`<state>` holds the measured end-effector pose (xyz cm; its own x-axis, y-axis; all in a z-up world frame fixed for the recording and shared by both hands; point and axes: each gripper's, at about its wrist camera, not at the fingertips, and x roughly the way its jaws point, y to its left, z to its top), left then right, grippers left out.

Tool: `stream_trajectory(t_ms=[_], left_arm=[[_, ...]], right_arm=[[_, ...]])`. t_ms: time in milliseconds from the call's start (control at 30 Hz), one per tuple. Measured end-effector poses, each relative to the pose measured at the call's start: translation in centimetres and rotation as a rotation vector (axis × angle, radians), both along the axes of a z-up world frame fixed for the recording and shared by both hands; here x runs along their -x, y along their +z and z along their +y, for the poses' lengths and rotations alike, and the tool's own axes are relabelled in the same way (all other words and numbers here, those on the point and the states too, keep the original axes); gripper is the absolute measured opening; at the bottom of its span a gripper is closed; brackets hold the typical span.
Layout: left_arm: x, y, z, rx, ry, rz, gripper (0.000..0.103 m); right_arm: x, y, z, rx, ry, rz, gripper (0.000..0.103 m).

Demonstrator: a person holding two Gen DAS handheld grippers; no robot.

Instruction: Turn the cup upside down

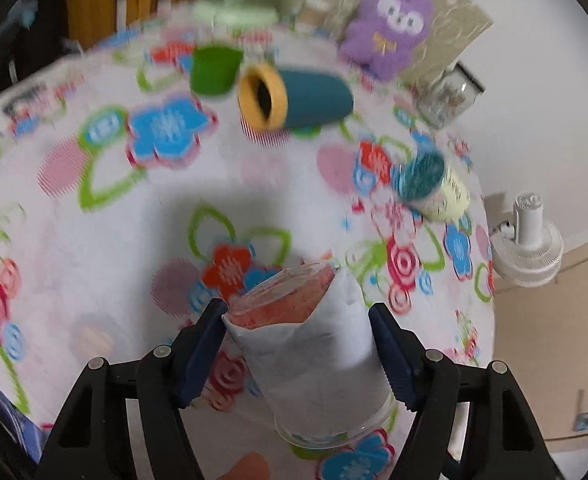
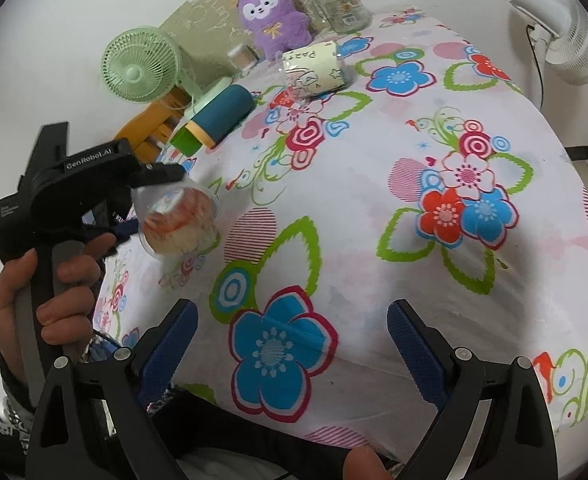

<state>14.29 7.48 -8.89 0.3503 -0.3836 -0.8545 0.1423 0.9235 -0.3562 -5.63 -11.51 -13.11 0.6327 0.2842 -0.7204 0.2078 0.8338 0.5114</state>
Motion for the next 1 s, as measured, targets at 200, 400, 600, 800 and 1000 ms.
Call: stream_trajectory(t_ms=[200,400,600,800,1000], left_arm=[[1.4,1.7,1.1,-0.139,0.078,-0.297,0.074],[2.2,0.0,0.8,-0.243,0.071,-0.393,0.074],[3.8,-0.8,-0.1,-0.292,0.035,-0.448,0.075],[4.3,-2.1,-0.6,-0.279,-0.006,-0.380,0.074],[5.3,-3.3,-1.0,-0.298,-0.027,-0.363,0.073]], right_arm=[[-0.8,0.0,1.4,0.020,0.039,-0.005,0.097],[-1.2,-0.1,2.1,0.023,0.060,0.001,0.097],[-1.0,0.0,2.2,0.025,0.055,0.003,0.097],[-0.9,-0.2,2.2,0.024,0.051,0.006,0.097],[-0.7,-0.3,2.2,0.024,0.052,0.008,0.097]])
